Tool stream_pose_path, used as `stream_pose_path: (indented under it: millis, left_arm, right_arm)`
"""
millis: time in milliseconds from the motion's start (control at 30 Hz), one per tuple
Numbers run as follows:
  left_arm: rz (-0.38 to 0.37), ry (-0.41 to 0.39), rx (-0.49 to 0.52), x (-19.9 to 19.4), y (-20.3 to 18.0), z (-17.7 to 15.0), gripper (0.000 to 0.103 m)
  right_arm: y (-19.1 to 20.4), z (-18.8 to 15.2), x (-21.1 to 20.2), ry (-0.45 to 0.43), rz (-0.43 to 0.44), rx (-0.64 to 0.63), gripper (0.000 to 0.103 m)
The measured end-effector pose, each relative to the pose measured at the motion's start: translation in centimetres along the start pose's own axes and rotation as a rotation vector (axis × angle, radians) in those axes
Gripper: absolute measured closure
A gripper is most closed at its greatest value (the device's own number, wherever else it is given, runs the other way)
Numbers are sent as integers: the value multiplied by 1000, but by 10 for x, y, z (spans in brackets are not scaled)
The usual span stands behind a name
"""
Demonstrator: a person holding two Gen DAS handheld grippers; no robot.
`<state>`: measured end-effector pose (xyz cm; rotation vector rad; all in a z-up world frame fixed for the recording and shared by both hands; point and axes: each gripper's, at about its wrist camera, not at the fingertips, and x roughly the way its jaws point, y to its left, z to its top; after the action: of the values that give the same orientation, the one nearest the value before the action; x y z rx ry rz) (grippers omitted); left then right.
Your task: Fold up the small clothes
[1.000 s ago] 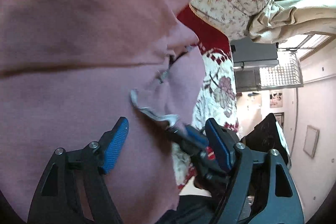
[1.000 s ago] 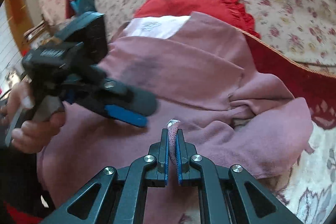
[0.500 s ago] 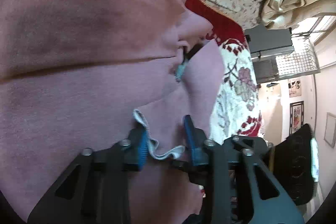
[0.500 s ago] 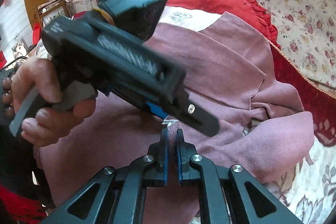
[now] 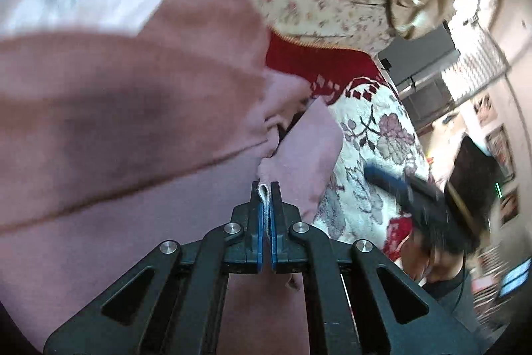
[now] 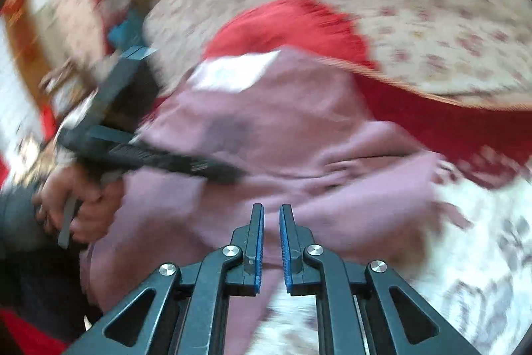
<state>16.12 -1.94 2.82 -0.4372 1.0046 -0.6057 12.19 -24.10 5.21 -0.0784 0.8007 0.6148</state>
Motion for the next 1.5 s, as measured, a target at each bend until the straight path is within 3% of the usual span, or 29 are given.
stream_pose_path:
  millis: [67,167,200,267,333,467,600,800,900,967,1067,1200,1367,1500]
  left_arm:
    - [34,-54,68,-22,-9,8,102]
    - [65,-154,118,-65,-12,21,102]
    - [67,-174,125,-75,-12,24,102]
    - [112,-230,137,-99,-4,32,102]
    - [105,-244,103,-111,9,38,102]
    - [117,-255,-16,-131,50,41,102]
    - [131,-284,-122,-155,85,37,102]
    - [172,-394,-272,-195,121,14,102]
    - [246,-462,-359,-213,145,5,102]
    - [273,-464,-388,-214,156,2,102]
    - [306,-422,-401,-202,165,1,102]
    - [343,-428,-364,-198,159,5,102]
    - [352,-419,-332,-192,154,8,102]
    - [367,-421,-314,-191,150,9,102]
  right_arm:
    - [-33,1,-15,-61,-139,125,92]
    - [-68,2,-22,-97,-294,278,76]
    - [-73,5,-21,-101,-315,295,70]
    - [-80,9,-14,-84,-368,321,70]
    - [-85,15,-4,-68,-409,347,70]
    - [-104,27,24,-91,-278,479,70]
    - [-110,31,43,-127,-193,518,69]
    - [-95,39,52,-129,-121,449,69]
    - [-87,40,54,-117,-131,407,69]
    - [-84,40,57,-107,-126,398,69]
    - [-78,43,60,-112,-123,379,69]
    - [-66,52,60,-110,-84,338,69]
    - [-33,46,80,25,51,209,63]
    - [4,37,113,147,-8,40,63]
